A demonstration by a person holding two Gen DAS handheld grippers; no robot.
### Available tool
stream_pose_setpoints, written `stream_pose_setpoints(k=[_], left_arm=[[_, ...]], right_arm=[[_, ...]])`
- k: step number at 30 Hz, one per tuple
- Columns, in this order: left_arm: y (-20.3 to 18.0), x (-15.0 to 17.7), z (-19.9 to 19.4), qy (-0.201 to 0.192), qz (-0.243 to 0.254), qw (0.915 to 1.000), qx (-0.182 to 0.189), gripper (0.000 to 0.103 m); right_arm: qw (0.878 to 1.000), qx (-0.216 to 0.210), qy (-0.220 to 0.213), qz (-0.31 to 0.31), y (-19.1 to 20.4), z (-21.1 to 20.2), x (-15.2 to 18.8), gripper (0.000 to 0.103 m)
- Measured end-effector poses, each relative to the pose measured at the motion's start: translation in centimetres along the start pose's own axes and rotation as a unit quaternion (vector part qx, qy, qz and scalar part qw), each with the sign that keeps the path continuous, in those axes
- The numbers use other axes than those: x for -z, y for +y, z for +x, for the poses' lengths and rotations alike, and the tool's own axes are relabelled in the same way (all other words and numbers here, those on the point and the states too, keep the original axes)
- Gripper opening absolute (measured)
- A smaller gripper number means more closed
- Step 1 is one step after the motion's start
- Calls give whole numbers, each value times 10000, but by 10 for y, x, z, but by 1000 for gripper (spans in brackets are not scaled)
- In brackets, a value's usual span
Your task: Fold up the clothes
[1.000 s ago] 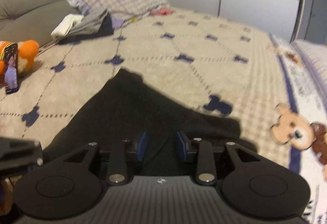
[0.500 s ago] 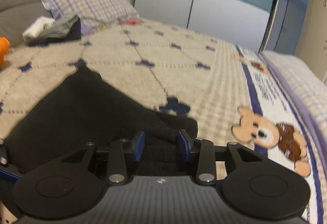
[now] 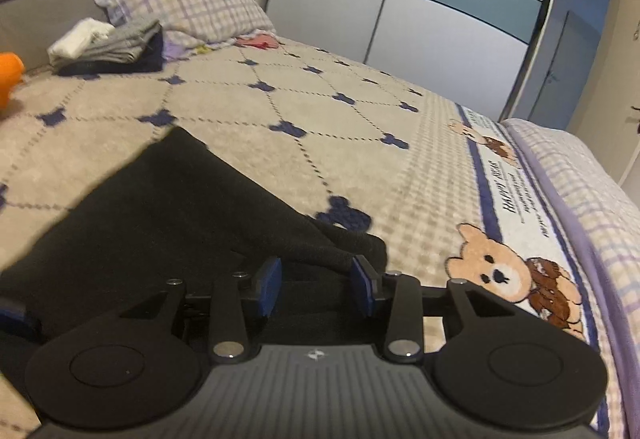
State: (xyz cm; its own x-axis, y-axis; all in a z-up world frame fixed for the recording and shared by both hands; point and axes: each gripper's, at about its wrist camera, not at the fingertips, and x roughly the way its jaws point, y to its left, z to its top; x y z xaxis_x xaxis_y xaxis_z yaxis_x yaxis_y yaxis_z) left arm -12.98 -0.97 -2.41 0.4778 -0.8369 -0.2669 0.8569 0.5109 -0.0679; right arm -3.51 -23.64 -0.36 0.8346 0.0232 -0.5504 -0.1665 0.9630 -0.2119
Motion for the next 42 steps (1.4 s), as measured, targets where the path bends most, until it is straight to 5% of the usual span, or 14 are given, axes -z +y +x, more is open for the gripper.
stream_pose_setpoints(k=[7, 14, 22, 29, 35, 42], left_arm=[[-3, 21, 3, 264, 50, 9996, -76, 77], [-7, 26, 8, 271, 183, 9994, -150, 77], [-4, 27, 10, 256, 179, 9994, -143, 77], [-6, 26, 16, 287, 356, 9989, -102, 77], [-6, 10, 15, 407, 636, 9971, 3, 82], [33, -14, 7, 16, -517, 9986, -94, 86]], right_arm=[[9935, -1036, 86, 460, 27, -6, -22, 41], [9878, -1430, 398, 471, 66, 36, -54, 41], [9861, -1447, 692, 432, 80, 77, -66, 41], [9878, -1464, 344, 409, 79, 91, -66, 46], [9872, -1438, 51, 688, 51, 60, -68, 47], [9907, -1142, -202, 711, 12, 12, -50, 47]])
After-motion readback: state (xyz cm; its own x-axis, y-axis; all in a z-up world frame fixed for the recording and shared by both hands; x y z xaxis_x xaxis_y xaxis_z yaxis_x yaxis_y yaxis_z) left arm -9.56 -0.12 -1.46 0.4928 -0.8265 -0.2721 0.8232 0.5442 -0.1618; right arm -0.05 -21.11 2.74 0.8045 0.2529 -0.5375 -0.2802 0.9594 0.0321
